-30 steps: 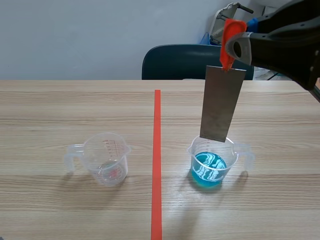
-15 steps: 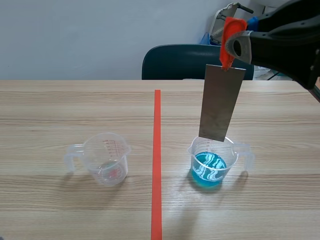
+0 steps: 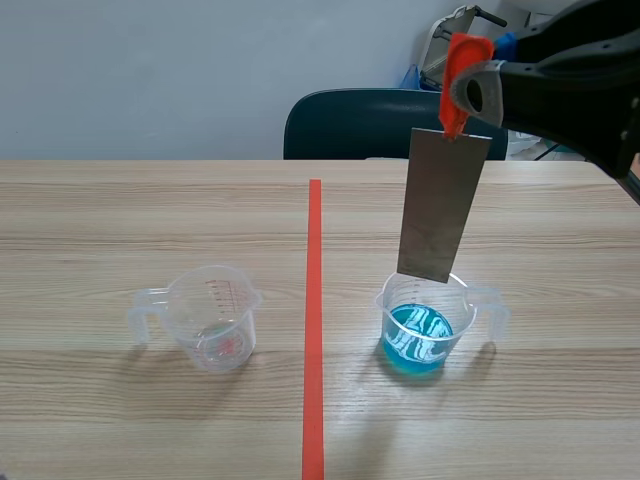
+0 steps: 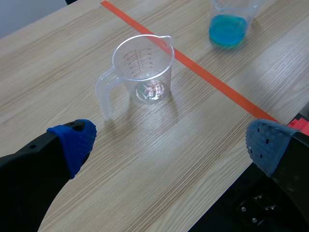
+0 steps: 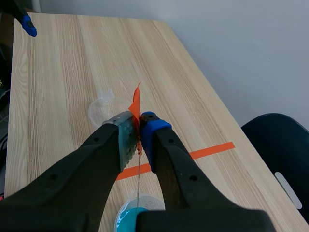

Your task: Do the redox reaction experiment

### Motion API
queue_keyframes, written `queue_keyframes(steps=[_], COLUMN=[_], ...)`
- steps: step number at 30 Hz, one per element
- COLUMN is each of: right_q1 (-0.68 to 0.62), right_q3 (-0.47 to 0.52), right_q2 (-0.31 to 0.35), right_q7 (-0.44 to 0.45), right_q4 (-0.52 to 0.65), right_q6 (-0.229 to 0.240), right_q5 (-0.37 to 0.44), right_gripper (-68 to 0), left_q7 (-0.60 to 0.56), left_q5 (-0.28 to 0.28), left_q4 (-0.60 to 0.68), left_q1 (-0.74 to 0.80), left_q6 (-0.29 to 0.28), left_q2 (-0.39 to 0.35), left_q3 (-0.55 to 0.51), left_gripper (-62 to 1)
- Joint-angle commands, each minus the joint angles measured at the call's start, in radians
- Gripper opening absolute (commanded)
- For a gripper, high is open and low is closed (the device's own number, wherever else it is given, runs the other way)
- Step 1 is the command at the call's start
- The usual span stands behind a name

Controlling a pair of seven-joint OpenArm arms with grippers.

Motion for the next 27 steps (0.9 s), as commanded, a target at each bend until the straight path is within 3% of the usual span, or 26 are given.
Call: queue_keyframes(steps=[1, 5, 7, 11, 13, 16, 27], right_q1=[0.014, 0.014, 0.014, 0.014, 0.014, 0.014, 0.014], right_q3=[0.015, 0.015, 0.015, 0.015, 0.015, 0.015, 0.015], right_q2=[0.003, 0.003, 0.003, 0.003, 0.003, 0.003, -0.002], right_q7=[0.023, 0.023, 0.023, 0.023, 0.023, 0.026, 0.029], right_q4=[0.003, 0.003, 0.003, 0.003, 0.003, 0.003, 0.003], right_q6=[-0.003, -0.003, -0.003, -0.003, -0.003, -0.003, -0.003], right_q5=[0.014, 0.014, 0.014, 0.014, 0.014, 0.014, 0.014], right_gripper=[-66.9, -66.9, -66.9, -66.9, -66.9, -66.9, -66.9], left_q7=[-0.018, -0.044, -0.067, -0.12, -0.164, -0.225, -0.187], left_q5=[0.014, 0.054, 0.075, 0.073, 0.067, 0.047, 0.048], left_q4=[0.012, 0.012, 0.012, 0.012, 0.012, 0.013, 0.001], left_q1=[0.008, 0.008, 0.008, 0.008, 0.008, -0.01, -0.249], left_q6=[-0.003, -0.002, -0.002, -0.004, -0.03, -0.092, -0.091], left_q2=[0.007, 0.007, 0.007, 0.007, 0.007, 0.007, -0.023], left_q3=[0.001, 0.001, 0.001, 0.001, 0.001, 0.006, 0.227], left_gripper=[1.4, -0.4, -12.5, -43.5, -57.0, -57.7, -57.7])
